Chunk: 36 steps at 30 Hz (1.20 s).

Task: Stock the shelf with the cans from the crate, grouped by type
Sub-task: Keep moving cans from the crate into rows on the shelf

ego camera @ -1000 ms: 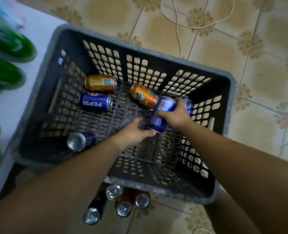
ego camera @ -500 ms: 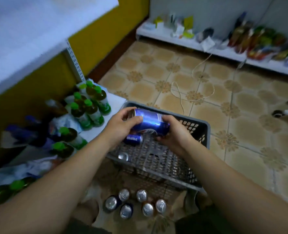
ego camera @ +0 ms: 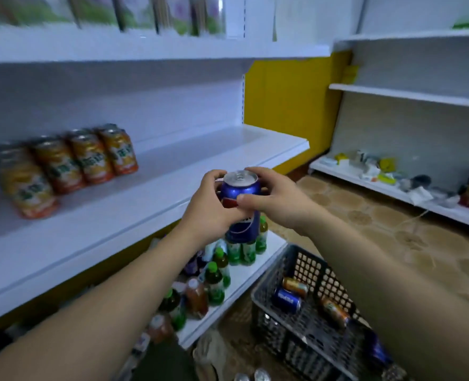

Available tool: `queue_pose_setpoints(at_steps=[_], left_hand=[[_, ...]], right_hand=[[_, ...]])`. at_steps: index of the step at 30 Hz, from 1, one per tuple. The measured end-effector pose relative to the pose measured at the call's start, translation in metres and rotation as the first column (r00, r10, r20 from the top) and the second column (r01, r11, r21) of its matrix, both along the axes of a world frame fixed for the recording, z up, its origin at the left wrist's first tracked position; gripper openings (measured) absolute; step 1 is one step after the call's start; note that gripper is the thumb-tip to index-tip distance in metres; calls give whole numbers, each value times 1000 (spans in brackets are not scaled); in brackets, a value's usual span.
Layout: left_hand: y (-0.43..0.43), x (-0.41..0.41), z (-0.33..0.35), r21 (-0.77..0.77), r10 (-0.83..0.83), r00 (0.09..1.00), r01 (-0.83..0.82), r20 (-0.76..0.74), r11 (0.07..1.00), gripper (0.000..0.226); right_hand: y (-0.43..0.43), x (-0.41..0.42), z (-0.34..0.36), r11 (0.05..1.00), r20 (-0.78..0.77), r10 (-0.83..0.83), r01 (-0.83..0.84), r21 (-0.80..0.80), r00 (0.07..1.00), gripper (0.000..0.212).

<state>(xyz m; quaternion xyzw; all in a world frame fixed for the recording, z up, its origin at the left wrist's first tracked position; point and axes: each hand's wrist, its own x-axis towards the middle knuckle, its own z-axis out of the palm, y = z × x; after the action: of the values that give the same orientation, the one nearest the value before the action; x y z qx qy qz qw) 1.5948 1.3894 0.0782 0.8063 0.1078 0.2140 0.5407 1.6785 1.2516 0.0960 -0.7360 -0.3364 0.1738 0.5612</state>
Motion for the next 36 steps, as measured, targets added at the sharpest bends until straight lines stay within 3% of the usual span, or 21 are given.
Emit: queue_pose_setpoints(at_steps=[3,5,9,13,17,20,22,30,36], left_hand=[[22,-35,12,-31,59,997,-58,52,998,82],[41,-60,16,21,57,997,-58,43,998,72],[97,-121,15,289,207,956,-143,-207,947,66],[162,-205,11,559,516,780,-265,-355,786,63],[223,-306,-2,605,681,556,-355,-476,713,70],[254,-371,-11,668,744,345,-331,-572,666,79],[265,-396,-15,677,759,278,-343,-589,651,78],[277,-411,-30,755,813,246,-301,-529,582,77],[279,-414,-34,741,809,256,-325,-529,587,79]], right_hand=[[32,-22,12,997,36,3,-5,82,999,41],[53,-36,16,994,28,32,-35,106,999,40],[103,-66,19,988,5,102,-102,120,995,42],[155,-103,24,975,8,193,-192,113,981,40],[203,-149,24,947,62,309,-313,71,949,54],[235,-180,20,920,61,389,-391,21,919,62],[254,-198,18,900,42,435,-436,11,899,64],[333,-249,15,865,51,502,-501,-34,863,53],[394,-270,11,835,112,549,-547,-50,828,58]])
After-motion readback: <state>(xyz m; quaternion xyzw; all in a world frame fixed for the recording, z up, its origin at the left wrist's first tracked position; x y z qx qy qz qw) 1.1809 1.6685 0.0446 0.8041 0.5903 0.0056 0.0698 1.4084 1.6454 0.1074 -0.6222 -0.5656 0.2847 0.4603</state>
